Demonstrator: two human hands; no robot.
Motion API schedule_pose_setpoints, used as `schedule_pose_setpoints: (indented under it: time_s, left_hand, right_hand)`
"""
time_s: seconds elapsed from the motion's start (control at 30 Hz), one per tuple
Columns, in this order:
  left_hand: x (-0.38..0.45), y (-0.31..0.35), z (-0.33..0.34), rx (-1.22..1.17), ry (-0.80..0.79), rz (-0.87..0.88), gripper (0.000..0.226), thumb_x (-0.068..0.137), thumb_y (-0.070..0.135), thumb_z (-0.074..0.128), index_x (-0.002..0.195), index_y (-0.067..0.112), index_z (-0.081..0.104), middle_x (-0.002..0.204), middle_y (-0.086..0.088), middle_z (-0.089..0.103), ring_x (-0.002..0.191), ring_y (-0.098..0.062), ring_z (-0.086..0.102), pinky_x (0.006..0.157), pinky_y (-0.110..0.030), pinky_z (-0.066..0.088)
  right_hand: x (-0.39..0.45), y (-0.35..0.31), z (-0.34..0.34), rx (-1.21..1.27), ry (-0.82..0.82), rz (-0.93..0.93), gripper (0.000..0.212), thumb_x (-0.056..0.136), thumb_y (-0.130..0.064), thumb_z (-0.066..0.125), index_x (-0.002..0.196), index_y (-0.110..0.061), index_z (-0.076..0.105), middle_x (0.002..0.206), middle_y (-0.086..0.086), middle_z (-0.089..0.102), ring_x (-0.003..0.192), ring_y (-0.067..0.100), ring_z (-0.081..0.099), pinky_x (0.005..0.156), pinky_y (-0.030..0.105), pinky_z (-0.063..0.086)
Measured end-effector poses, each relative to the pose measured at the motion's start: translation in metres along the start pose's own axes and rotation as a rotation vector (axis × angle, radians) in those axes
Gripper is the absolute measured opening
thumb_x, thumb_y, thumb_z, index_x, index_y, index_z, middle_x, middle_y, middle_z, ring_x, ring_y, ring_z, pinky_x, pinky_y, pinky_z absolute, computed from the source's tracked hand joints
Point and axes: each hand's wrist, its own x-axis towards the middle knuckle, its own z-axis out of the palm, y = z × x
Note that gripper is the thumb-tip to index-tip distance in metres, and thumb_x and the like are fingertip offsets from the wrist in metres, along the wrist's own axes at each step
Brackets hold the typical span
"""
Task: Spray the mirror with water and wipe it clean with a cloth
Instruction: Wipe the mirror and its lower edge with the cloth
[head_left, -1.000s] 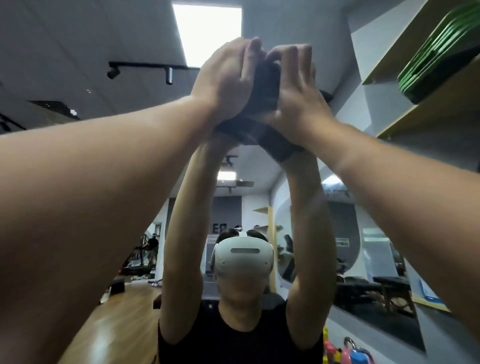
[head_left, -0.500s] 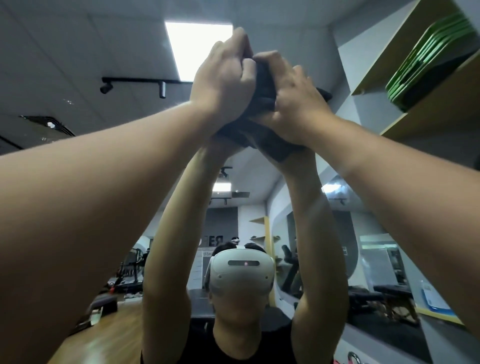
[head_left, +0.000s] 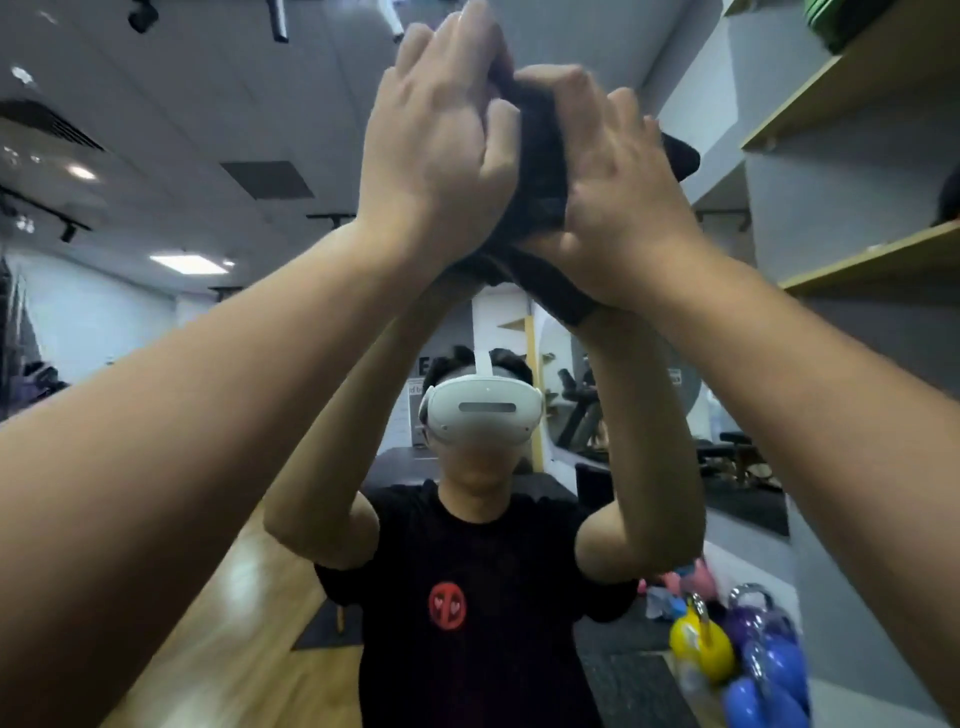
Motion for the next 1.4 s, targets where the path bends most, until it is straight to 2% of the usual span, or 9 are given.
schedule_pose_setpoints:
  time_s: [0.1, 0.2, 0.37, 0.57, 0.7, 0.9, 1.07, 1.23, 1.4]
  left_hand:
    - [-0.038, 0.022, -0.004, 0.001, 0.013, 0.01, 0.033, 0.084, 0.019, 0.04, 0.098, -0.005, 0.058, 0.092, -0.014, 0.058, 0.093, -0.035, 0.052, 0.081, -0.041, 0.043]
    - [-0.077, 0.044, -0.007, -0.001, -0.007, 0.003, 0.029, 0.084, 0.015, 0.043, 0.095, -0.007, 0.059, 0.092, -0.019, 0.061, 0.09, -0.039, 0.054, 0.078, -0.05, 0.045]
    - [-0.135, 0.077, -0.016, -0.026, -0.056, -0.019, 0.027, 0.084, 0.011, 0.043, 0.093, -0.007, 0.061, 0.091, -0.02, 0.061, 0.087, -0.039, 0.052, 0.078, -0.053, 0.045]
    - [-0.197, 0.107, -0.03, -0.038, -0.177, -0.045, 0.03, 0.085, 0.011, 0.045, 0.095, -0.008, 0.065, 0.095, -0.022, 0.065, 0.087, -0.042, 0.056, 0.078, -0.055, 0.045]
    - [-0.242, 0.122, -0.04, -0.046, -0.237, -0.058, 0.032, 0.09, 0.013, 0.043, 0.102, -0.005, 0.067, 0.107, -0.021, 0.07, 0.096, -0.046, 0.063, 0.085, -0.058, 0.048]
    - [-0.309, 0.138, -0.054, -0.103, -0.257, -0.031, 0.031, 0.101, 0.027, 0.035, 0.113, 0.009, 0.057, 0.112, -0.017, 0.073, 0.114, -0.035, 0.06, 0.091, -0.058, 0.051]
    - [-0.257, 0.11, -0.04, -0.149, -0.244, 0.113, 0.024, 0.101, 0.02, 0.037, 0.109, 0.008, 0.057, 0.109, -0.016, 0.073, 0.106, -0.039, 0.066, 0.09, -0.054, 0.051]
    - [-0.139, 0.067, -0.017, -0.155, -0.127, 0.122, 0.025, 0.092, 0.006, 0.044, 0.094, -0.007, 0.065, 0.091, -0.019, 0.066, 0.085, -0.039, 0.057, 0.077, -0.053, 0.047]
    - [-0.03, 0.022, 0.006, -0.115, -0.065, 0.096, 0.021, 0.09, 0.008, 0.043, 0.096, -0.001, 0.06, 0.09, -0.007, 0.06, 0.088, -0.031, 0.052, 0.079, -0.042, 0.043]
  right_hand:
    - [-0.046, -0.009, -0.001, 0.018, -0.009, 0.001, 0.079, 0.08, -0.048, 0.069, 0.147, -0.023, 0.035, 0.137, 0.004, 0.049, 0.11, 0.029, 0.045, 0.094, 0.044, 0.04]
    - [-0.091, -0.019, -0.001, 0.02, 0.006, -0.002, 0.073, 0.081, -0.046, 0.067, 0.139, -0.029, 0.026, 0.135, 0.003, 0.05, 0.108, 0.026, 0.043, 0.089, 0.036, 0.034]
    - [-0.156, -0.034, -0.004, 0.043, 0.018, 0.012, 0.078, 0.077, -0.041, 0.075, 0.139, -0.024, 0.031, 0.139, 0.004, 0.053, 0.109, 0.028, 0.045, 0.087, 0.038, 0.034]
    - [-0.227, -0.053, -0.002, 0.075, -0.018, 0.028, 0.07, 0.081, -0.039, 0.069, 0.139, -0.021, 0.034, 0.147, 0.009, 0.051, 0.125, 0.034, 0.049, 0.099, 0.043, 0.035]
    - [-0.275, -0.072, -0.001, 0.09, -0.03, 0.045, 0.059, 0.088, -0.034, 0.064, 0.139, -0.018, 0.037, 0.147, 0.012, 0.05, 0.13, 0.036, 0.048, 0.105, 0.042, 0.033]
    - [-0.339, -0.093, 0.006, 0.097, -0.019, -0.001, 0.042, 0.098, -0.032, 0.048, 0.136, -0.015, 0.043, 0.146, 0.013, 0.048, 0.135, 0.036, 0.047, 0.108, 0.045, 0.036]
    - [-0.296, -0.072, 0.008, 0.105, 0.006, -0.053, 0.051, 0.097, -0.042, 0.047, 0.139, -0.016, 0.039, 0.145, 0.014, 0.043, 0.13, 0.036, 0.048, 0.099, 0.048, 0.037]
    - [-0.175, -0.035, 0.001, 0.071, 0.065, -0.043, 0.073, 0.079, -0.048, 0.066, 0.138, -0.015, 0.038, 0.135, 0.014, 0.053, 0.11, 0.035, 0.051, 0.088, 0.046, 0.036]
    - [-0.057, 0.001, -0.001, 0.012, 0.086, -0.01, 0.078, 0.071, -0.045, 0.072, 0.139, -0.019, 0.042, 0.124, 0.01, 0.051, 0.102, 0.034, 0.046, 0.084, 0.044, 0.033]
